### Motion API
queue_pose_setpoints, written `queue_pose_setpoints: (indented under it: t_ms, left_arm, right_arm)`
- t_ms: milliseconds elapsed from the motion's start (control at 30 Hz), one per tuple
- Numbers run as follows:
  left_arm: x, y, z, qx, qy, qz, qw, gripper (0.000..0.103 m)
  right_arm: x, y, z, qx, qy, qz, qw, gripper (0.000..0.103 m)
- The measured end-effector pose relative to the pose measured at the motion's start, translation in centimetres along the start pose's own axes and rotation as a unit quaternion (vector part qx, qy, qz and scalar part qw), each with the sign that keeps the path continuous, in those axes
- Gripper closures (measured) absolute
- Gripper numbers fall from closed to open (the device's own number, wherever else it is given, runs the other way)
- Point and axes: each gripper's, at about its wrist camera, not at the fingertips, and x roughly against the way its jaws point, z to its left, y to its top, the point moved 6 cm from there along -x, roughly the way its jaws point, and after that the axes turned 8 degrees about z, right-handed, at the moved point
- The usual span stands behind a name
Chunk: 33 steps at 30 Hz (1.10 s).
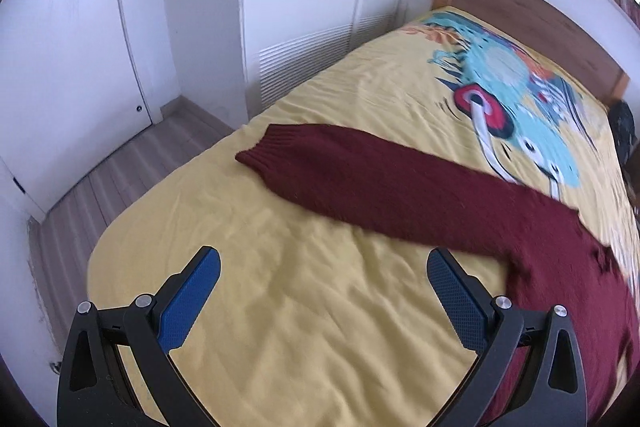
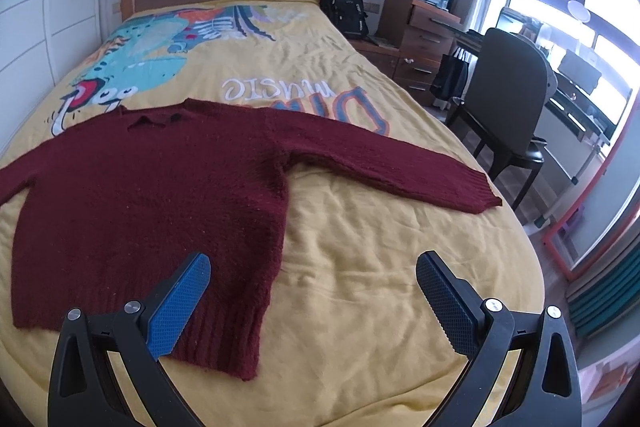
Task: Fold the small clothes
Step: 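Move the left gripper down to the ribbed cuff of a sweater sleeve, then close the left gripper on the sleeve cuff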
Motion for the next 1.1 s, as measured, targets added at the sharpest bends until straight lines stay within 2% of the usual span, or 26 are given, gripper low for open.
queue_pose_setpoints:
  t_ms: [200, 300, 400, 567, 800, 967, 1033, 1100]
  left_arm:
    - [-4.3, 3.0, 2.5, 0.043, -0.02, 0.013, 0.9988, 0.001]
    - [-6.9, 4.2, 3.6, 0.067, -0.029, 0.032, 0.9968, 0.001]
    - [-9.5, 4.8, 4.8, 0.09, -0.039, 0.057, 0.9936, 0.002]
    - [-12.9, 4.9, 6.3, 0.133, -0.083, 0.089, 0.9836, 0.003]
    - [-15.5, 5.2, 8.5, 0.195, -0.148, 0.104, 0.9639, 0.019]
    - [-16.4, 5.6, 9.5, 0.237, -0.183, 0.094, 0.9495, 0.03]
    - [-16.5, 6.1, 9.9, 0.249, -0.198, 0.088, 0.9438, 0.042]
    - [-16.7, 6.5, 10.3, 0.257, -0.2, 0.087, 0.9415, 0.049]
  right_arm:
    - [-1.1, 0.6, 1.1, 0.01, -0.013, 0.01, 1.0, 0.0]
    - [-1.6, 0.7, 1.7, 0.016, -0.018, 0.016, 1.0, 0.0]
    - [-2.1, 0.7, 2.4, 0.024, -0.021, 0.024, 0.999, 0.0]
    - [-3.2, 0.8, 3.7, 0.04, -0.024, 0.037, 0.998, 0.0]
    - [-4.3, 0.7, 4.6, 0.053, -0.027, 0.049, 0.997, 0.0]
    - [-5.0, 0.4, 4.4, 0.054, -0.034, 0.057, 0.996, 0.0]
    - [-5.2, 0.4, 4.3, 0.053, -0.034, 0.061, 0.996, 0.0]
    - [-5.3, 0.3, 4.1, 0.052, -0.035, 0.062, 0.996, 0.0]
